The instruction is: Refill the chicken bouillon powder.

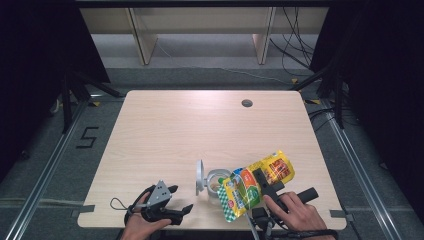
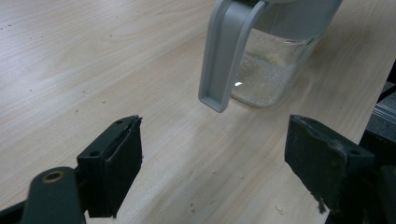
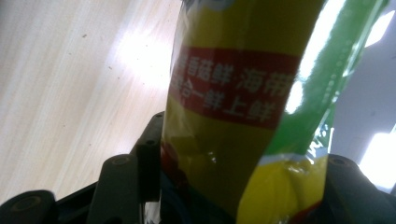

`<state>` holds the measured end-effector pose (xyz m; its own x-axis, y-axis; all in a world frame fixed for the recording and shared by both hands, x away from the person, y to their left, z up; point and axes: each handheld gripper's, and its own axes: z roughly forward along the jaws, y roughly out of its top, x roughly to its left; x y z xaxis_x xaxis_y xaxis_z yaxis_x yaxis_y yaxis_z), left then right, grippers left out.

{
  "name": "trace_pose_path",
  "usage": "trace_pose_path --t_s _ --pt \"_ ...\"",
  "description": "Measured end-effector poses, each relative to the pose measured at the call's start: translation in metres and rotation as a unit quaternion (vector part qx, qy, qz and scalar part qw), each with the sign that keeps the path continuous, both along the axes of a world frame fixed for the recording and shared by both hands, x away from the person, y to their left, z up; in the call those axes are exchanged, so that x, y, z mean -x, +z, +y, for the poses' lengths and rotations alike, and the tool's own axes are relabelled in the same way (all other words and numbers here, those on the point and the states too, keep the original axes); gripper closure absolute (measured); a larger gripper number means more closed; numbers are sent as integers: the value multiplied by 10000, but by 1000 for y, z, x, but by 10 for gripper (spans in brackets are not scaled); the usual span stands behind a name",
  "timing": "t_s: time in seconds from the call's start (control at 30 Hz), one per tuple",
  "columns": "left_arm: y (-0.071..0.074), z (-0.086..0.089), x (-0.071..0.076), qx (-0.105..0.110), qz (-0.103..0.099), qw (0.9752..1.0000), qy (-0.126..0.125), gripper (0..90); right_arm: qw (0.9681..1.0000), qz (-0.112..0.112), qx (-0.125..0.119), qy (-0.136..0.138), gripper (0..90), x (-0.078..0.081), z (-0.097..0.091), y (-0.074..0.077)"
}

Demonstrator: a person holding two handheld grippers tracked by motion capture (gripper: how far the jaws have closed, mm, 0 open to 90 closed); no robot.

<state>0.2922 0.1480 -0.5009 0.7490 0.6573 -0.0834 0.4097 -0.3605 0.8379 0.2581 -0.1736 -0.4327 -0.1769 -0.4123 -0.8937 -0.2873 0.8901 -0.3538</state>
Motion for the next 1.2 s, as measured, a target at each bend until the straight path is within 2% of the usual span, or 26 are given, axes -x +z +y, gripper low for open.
trace_pose_path --t_s 0.1,0.13,0.23,0.27,0.3,0.47,0.67,0.73,0.8,0.87,0.9,1.2 --pt "0 0 -1 -72 -21 10000 -8 186 10000 -16 54 5 478 0 0 1" --pt "-1 -1 0 33 -20 10000 0 186 10000 3 78 17 478 0 1 1" --pt "-1 -1 0 49 -24 10000 1 185 10000 -16 85 23 478 -1 0 1" --pt "0 1 -1 -109 -25 9999 -15 185 10000 -15 87 18 478 -1 0 1" --pt "-1 0 -1 -5 -10 10000 -4 185 9999 -29 113 27 478 -1 1 2" --pt "0 0 0 15 5 10000 5 185 9999 -2 128 -9 478 0 1 1" --pt "0 0 0 9 0 10000 -5 185 9999 -40 150 49 478 0 1 2" --pt "1 1 -1 -89 -17 10000 -17 185 9999 -37 136 53 478 0 1 2" --pt "1 1 -1 -92 -18 10000 -15 185 10000 -30 37 8 478 1 0 1" --pt "0 0 -1 -21 4 10000 -1 185 9999 -58 136 46 478 2 1 2" --pt "1 1 -1 -96 -15 10000 -11 185 9999 -68 125 31 478 3 1 2" --pt "1 0 0 2 1 10000 19 185 9998 -83 114 102 478 3 2 3"
